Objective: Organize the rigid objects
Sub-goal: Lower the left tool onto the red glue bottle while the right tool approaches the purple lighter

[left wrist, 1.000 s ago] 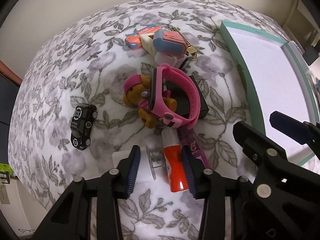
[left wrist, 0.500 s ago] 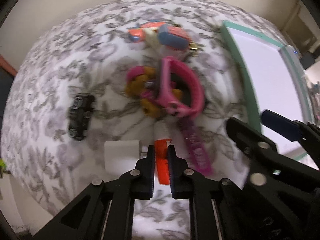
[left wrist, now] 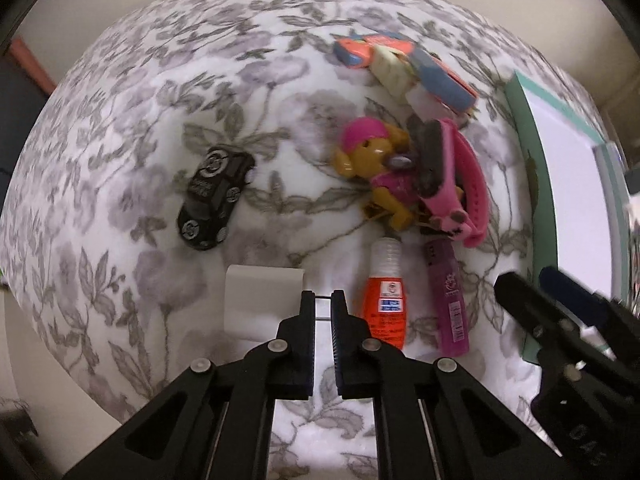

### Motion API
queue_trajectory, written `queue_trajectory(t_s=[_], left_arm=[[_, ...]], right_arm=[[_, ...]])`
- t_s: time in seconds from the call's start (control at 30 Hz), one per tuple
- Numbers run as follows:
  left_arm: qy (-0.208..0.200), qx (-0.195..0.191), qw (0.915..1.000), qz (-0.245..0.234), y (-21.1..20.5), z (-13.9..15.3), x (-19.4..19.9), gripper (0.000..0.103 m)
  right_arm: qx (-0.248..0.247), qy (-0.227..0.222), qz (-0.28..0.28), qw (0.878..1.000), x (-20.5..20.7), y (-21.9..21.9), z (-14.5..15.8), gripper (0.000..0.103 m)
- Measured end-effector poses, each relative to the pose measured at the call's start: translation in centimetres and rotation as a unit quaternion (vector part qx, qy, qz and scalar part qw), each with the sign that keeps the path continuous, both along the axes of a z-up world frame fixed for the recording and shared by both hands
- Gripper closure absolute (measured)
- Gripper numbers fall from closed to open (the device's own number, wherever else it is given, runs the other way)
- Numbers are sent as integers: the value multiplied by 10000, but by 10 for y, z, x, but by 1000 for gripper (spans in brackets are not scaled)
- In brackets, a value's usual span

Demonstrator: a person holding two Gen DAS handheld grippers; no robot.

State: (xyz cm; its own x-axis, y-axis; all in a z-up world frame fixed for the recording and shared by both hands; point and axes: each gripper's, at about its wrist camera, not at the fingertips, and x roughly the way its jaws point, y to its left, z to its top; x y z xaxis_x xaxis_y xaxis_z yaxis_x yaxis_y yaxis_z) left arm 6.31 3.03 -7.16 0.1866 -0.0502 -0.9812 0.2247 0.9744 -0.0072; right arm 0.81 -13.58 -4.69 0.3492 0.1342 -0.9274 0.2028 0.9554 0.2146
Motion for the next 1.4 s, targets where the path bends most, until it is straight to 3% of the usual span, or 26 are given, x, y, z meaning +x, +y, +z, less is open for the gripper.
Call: queue_trajectory(t_s=[0.4, 0.63, 0.7, 0.9, 1.23, 1.4], left_arm=[[136, -270, 9993, 217, 20, -1, 2, 94], [179, -450, 9986, 191, 20, -4, 1, 78], [153, -424, 9988, 163, 17, -4, 2, 77], [127, -547, 9984, 3, -1, 1, -1, 76], [95, -205, 9980, -584, -39, -9, -4, 76], [98, -70, 9976, -678, -52, -16, -3, 76]], right_arm=[[-173, 344, 437, 9983, 6, 31, -26, 59], [-380, 477, 537, 9967, 6, 38, -38, 71], [-385, 482, 506, 9968, 6, 36, -38, 76], [-286, 532, 379, 9975, -1, 24, -37, 79], [-25, 698, 57, 9975, -16, 1, -36, 80], [-133, 725, 109, 9972, -20, -2, -33, 79]])
